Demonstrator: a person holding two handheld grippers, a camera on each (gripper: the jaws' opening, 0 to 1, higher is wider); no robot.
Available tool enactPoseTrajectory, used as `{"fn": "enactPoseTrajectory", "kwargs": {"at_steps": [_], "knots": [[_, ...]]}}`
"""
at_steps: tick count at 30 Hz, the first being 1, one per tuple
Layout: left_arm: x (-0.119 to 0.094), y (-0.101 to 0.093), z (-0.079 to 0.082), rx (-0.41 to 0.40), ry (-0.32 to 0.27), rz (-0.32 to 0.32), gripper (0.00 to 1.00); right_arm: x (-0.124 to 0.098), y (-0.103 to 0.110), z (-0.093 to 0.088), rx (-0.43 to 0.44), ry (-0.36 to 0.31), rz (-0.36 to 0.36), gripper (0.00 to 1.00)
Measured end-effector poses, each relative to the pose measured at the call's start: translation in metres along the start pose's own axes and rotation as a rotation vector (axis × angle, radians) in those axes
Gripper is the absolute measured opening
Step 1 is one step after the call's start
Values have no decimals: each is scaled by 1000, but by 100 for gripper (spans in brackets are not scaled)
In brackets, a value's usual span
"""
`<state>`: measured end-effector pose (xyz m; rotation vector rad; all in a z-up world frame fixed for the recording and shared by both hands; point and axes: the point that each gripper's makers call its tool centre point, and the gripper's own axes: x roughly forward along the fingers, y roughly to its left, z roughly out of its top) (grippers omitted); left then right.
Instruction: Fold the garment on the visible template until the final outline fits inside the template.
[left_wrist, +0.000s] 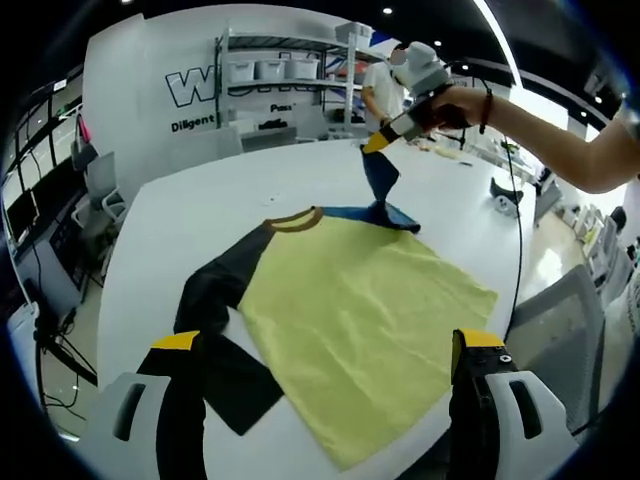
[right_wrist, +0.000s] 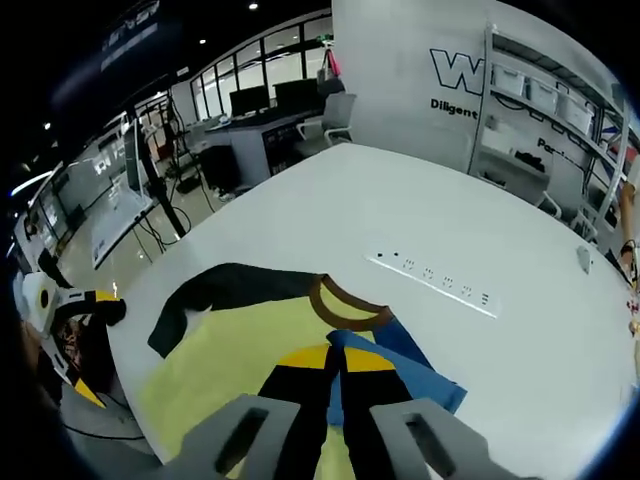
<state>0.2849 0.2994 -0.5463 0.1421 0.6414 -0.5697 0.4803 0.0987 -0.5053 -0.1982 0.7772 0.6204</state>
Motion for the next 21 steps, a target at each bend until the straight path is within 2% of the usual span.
{"fn": "enactPoseTrajectory", "kwargs": {"at_steps": [8, 21], "knots": [[-1, -2, -1, -13, -4, -16, 99, 11, 17, 8, -22, 14, 35, 0], [-1, 0, -1, -31, -15, -27, 99, 29, 52, 23, -37, 1, 95, 0]]}}
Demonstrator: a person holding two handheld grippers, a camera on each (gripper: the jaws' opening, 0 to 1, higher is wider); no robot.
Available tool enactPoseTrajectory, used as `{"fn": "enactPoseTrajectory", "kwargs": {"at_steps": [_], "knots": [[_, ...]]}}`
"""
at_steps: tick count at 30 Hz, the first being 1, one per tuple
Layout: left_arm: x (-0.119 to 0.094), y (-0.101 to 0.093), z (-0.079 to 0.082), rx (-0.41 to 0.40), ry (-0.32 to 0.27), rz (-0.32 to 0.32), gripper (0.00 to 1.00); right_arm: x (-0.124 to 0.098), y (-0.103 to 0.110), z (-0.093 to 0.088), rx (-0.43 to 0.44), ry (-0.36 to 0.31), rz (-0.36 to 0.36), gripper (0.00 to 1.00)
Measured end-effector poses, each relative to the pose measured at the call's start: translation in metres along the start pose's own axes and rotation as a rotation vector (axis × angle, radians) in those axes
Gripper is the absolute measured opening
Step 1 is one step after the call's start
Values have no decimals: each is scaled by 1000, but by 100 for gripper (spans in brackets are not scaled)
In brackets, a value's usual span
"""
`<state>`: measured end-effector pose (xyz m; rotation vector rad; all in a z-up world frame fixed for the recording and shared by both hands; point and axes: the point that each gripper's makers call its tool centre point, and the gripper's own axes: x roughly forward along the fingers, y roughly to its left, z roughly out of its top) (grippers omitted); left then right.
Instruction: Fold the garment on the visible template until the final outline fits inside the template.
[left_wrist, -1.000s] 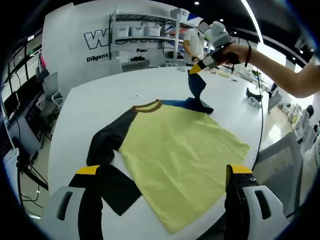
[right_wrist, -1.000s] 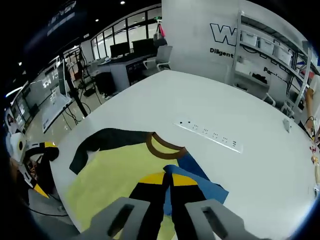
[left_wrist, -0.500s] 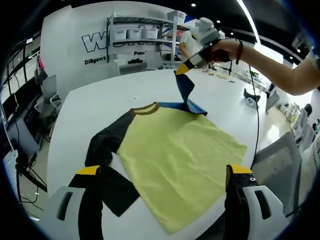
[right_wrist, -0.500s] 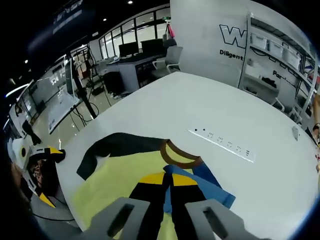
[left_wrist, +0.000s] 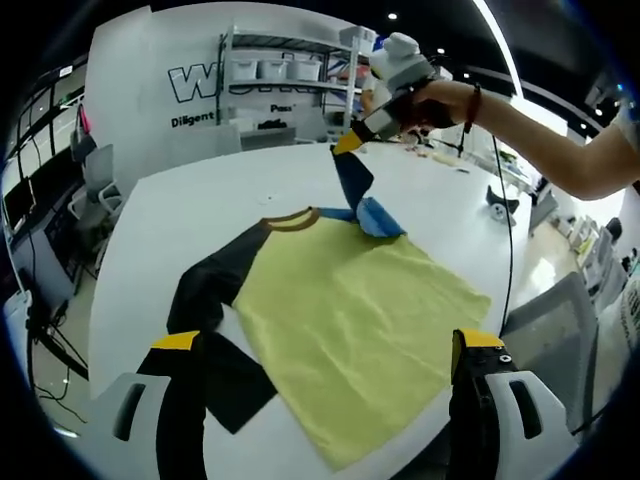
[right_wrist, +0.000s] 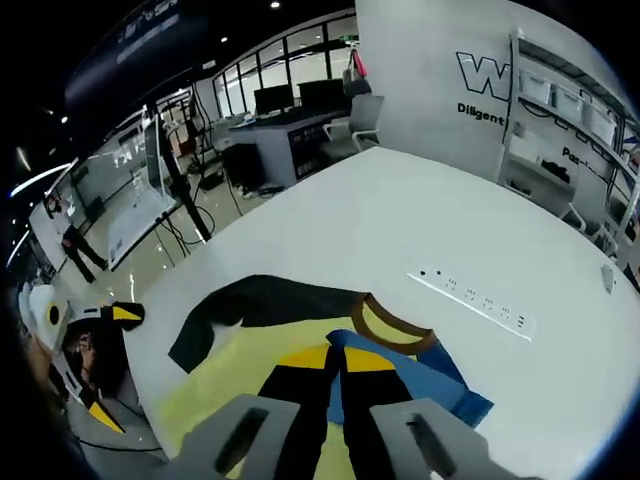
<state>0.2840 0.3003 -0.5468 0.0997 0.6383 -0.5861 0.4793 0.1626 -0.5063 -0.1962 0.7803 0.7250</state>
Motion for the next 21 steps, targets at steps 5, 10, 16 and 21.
{"fn": "enactPoseTrajectory", "kwargs": {"at_steps": [5, 10, 16, 21], "knots": [[-1, 0, 1, -8, -12, -9, 99, 14, 9, -3, 11, 14, 19, 0], [-2, 1, 1, -8, -16, -10, 99, 29, 22, -6, 41, 26, 51, 0], [-3, 3, 1, -15, -20, -6, 99, 41, 31, -9, 39, 40, 60, 0], [-4, 3, 1, -15, -23, -8, 99, 49, 38, -11, 38, 51, 67, 0]]}}
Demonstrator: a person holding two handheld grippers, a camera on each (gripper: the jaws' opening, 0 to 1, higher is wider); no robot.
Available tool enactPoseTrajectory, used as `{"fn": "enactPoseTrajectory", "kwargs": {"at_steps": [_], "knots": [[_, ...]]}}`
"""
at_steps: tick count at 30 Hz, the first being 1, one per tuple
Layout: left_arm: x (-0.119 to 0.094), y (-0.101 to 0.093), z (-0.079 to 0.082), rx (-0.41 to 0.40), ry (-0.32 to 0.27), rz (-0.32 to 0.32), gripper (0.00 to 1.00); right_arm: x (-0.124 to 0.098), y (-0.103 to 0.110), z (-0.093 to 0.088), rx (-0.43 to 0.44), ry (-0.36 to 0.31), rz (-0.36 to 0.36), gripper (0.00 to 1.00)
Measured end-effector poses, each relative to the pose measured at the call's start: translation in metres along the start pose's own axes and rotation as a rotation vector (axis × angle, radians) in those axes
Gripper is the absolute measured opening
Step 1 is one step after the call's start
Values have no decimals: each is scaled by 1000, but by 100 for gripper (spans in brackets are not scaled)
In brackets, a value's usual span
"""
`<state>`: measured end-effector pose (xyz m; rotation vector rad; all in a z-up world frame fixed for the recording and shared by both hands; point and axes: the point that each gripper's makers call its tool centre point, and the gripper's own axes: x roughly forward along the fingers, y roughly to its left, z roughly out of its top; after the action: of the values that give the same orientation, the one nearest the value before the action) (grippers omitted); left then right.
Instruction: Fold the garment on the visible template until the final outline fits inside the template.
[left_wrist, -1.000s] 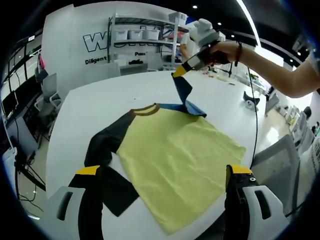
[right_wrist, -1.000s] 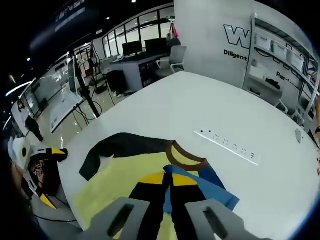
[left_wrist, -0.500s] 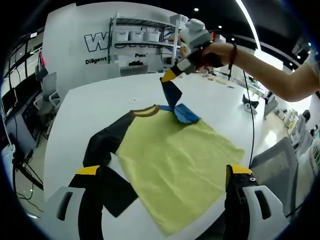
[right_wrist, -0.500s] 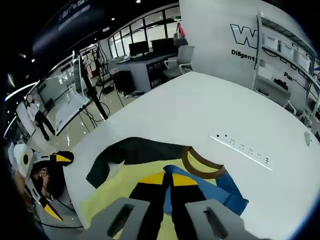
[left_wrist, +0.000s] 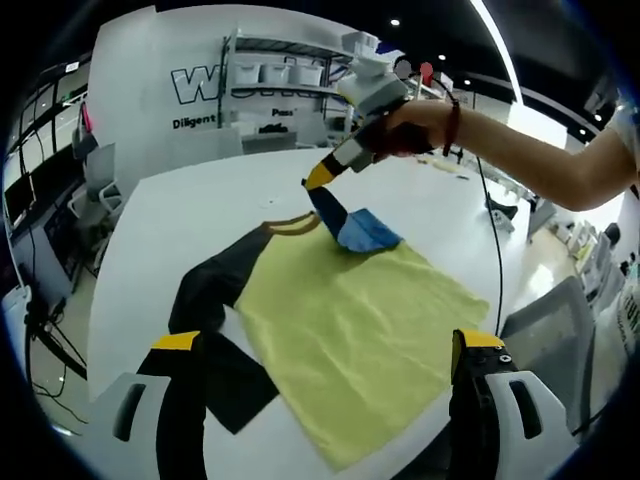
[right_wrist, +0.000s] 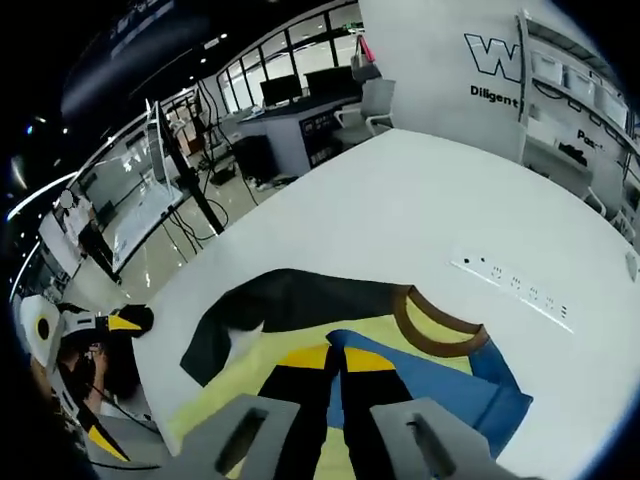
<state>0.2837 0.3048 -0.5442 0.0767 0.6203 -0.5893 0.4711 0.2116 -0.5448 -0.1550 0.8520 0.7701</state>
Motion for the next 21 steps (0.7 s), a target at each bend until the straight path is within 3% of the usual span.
{"fn": "enactPoseTrajectory", "kwargs": {"at_steps": [8, 21], "knots": [[-1, 1, 0, -1, -4, 2, 99, 12, 13, 7, -33, -3, 3, 0], [-1, 5, -3, -5, -2, 5, 99, 50, 25, -9, -2, 10, 51, 0]]}}
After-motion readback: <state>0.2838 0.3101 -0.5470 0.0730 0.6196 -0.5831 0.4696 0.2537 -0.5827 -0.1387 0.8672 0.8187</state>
